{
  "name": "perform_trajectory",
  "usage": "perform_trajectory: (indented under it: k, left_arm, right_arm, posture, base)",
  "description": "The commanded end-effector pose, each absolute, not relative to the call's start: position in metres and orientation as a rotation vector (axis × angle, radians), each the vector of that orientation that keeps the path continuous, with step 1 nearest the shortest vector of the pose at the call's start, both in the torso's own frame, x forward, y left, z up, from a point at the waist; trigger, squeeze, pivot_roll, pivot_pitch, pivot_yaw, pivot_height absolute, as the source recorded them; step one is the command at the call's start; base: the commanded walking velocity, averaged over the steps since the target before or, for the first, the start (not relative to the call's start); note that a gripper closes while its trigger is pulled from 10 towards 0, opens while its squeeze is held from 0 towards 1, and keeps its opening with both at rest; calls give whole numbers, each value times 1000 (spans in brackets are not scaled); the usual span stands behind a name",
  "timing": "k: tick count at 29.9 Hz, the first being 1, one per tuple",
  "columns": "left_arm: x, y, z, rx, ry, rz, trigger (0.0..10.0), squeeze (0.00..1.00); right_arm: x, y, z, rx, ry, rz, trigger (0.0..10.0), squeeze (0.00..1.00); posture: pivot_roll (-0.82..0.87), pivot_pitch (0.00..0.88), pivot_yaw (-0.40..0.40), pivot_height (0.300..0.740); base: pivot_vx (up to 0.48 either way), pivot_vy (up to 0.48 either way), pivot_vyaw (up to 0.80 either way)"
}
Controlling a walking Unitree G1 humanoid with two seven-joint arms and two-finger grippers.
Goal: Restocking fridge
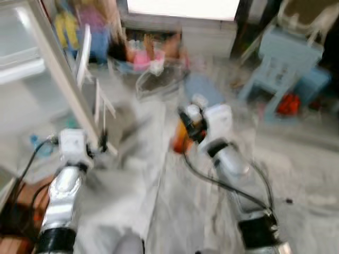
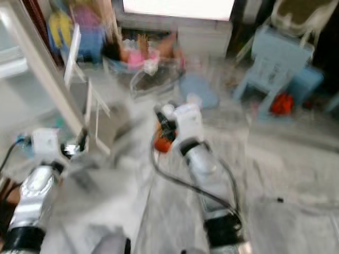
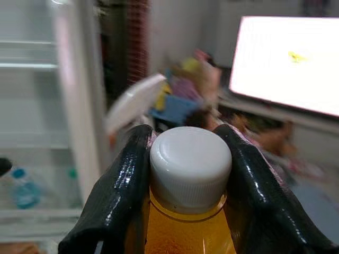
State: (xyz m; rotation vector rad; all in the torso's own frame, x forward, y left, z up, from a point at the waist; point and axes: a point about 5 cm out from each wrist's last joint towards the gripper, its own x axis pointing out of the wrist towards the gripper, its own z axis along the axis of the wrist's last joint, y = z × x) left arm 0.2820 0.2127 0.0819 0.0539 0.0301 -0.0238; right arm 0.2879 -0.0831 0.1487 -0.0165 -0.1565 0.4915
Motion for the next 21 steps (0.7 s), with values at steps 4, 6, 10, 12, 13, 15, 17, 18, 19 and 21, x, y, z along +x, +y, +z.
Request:
perform_trajectory:
  k: [4, 6, 10, 12, 13, 15, 17, 18, 19, 21]
  left_arm:
    - [280, 211, 79, 27, 39, -64, 10000, 0]
    - [280, 211, 80, 27, 40, -67, 10000, 0]
    - [281, 210, 81, 17, 46, -72, 10000, 0]
    - [281, 209, 81, 17, 50, -71, 10000, 0]
    - [282, 209, 81, 19, 52, -68, 10000, 0]
    - [282, 209, 81, 18, 54, -75, 10000, 0]
    - [282, 209, 81, 14, 54, -88, 10000, 0]
    - [281, 208, 81, 10, 53, -100, 10000, 0]
    - [281, 208, 81, 7, 55, -106, 10000, 0]
    - [281, 208, 80, 6, 58, -108, 10000, 0]
  right_arm:
    - [290, -91, 152, -27, -184, 464, 10000, 0]
    - [290, -91, 152, -27, -184, 464, 10000, 0]
    - [291, -91, 153, -26, -186, 462, 10000, 0]
    - [291, -91, 153, -27, -188, 461, 10000, 0]
    - [292, -91, 153, -27, -189, 460, 10000, 0]
    - [292, -92, 153, -28, -190, 456, 10000, 0]
    - [293, -93, 153, -34, -195, 442, 10000, 0]
    - [294, -93, 154, -36, -199, 437, 10000, 0]
    - [294, -93, 154, -36, -201, 436, 10000, 0]
    - [295, -93, 154, -38, -201, 434, 10000, 0]
  posture:
    - [94, 6, -28, 740]
    - [94, 7, -26, 740]
    - [93, 6, -22, 740]
    - [93, 6, -22, 740]
    - [93, 6, -22, 740]
    - [92, 6, -21, 740]
    - [93, 6, -21, 740]
    - [93, 6, -21, 740]
    - [93, 6, -20, 740]
    - [93, 6, -19, 740]
  base:
    - [0, 476, 716]
    - [0, 476, 712]
    - [0, 476, 650]
    - [0, 476, 484]
    - [0, 476, 475]
    - [0, 476, 469]
    - [0, 476, 0]
    - [0, 476, 0]
    - [0, 476, 0]
    - [0, 476, 0]
